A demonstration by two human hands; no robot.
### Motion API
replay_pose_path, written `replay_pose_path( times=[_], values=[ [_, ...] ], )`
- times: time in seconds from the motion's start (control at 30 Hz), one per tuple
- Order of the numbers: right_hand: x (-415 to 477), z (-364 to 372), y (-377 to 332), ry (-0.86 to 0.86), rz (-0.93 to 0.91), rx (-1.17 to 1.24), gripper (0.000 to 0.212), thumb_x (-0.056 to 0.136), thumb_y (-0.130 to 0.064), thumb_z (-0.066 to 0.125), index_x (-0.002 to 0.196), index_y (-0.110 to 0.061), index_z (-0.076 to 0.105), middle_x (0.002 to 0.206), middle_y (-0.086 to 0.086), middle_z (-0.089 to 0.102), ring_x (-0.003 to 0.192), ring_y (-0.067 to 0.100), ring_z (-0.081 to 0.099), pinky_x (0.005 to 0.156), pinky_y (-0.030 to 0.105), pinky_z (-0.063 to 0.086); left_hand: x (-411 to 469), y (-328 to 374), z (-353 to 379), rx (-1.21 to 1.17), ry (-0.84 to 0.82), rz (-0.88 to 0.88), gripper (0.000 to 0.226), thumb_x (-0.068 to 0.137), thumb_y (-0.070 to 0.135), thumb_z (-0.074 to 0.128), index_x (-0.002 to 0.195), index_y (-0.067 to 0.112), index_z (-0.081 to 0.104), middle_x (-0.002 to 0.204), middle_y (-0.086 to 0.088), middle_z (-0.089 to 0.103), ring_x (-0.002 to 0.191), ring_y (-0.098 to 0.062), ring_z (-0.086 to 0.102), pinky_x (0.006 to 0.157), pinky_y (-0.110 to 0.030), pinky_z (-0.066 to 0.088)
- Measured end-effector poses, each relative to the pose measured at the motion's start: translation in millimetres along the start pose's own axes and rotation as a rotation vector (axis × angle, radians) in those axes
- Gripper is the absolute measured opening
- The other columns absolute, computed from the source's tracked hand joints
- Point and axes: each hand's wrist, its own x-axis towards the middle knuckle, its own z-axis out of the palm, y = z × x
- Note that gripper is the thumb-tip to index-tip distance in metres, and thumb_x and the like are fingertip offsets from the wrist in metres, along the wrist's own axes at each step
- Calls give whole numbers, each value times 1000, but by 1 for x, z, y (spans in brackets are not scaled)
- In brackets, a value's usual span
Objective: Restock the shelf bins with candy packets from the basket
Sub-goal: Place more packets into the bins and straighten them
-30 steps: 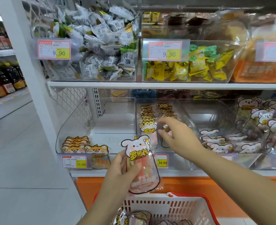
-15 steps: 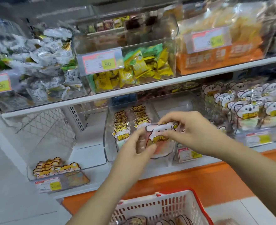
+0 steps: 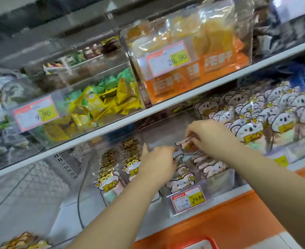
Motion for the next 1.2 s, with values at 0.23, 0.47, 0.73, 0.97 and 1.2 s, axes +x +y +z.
replay_pose_path(
  times=[0.23, 0.47, 0.73, 0.97, 1.2],
  values=[
    [17, 8, -2, -165, 59, -242, 19, 88, 7, 52, 91, -12, 51, 70, 4, 39, 74, 31, 50, 62, 38, 40, 32, -1, 3, 223, -102, -4, 29, 86, 5, 54, 102, 23, 70, 102, -2, 71, 107, -27, 63, 115, -56, 18],
    [21, 26, -3, -308, 136, -202, 17, 90, 6, 52, 92, -11, 56, 105, 14, 61, 77, 30, 48, 69, 37, 43, 24, -11, 8, 138, -71, -2, 26, 95, 13, 53, 108, 30, 68, 110, 1, 71, 110, -24, 62, 114, -47, 20],
    [22, 35, 4, -333, 175, -176, 33, 90, 4, 52, 115, -12, 67, 117, 16, 62, 100, 35, 64, 84, 39, 55, 25, -14, 11, 19, -67, 34, 24, 99, 31, 56, 122, 36, 63, 120, 5, 70, 118, -20, 59, 115, -44, 22],
    [21, 18, 0, -215, 137, -186, 35, 84, 6, 56, 112, -13, 67, 104, 13, 63, 95, 35, 64, 74, 38, 53, 25, -20, 9, -89, -78, 6, 38, 96, 44, 59, 133, 37, 56, 123, 12, 68, 122, -13, 57, 114, -45, 30],
    [29, 31, -18, -70, 37, 66, 41, 89, -1, 55, 113, -30, 71, 102, 5, 71, 93, 29, 65, 78, 40, 56, 27, -34, 5, -410, 141, -82, 30, 93, 41, 66, 122, 40, 62, 109, 13, 71, 102, -14, 65, 94, -41, 52]
  ],
)
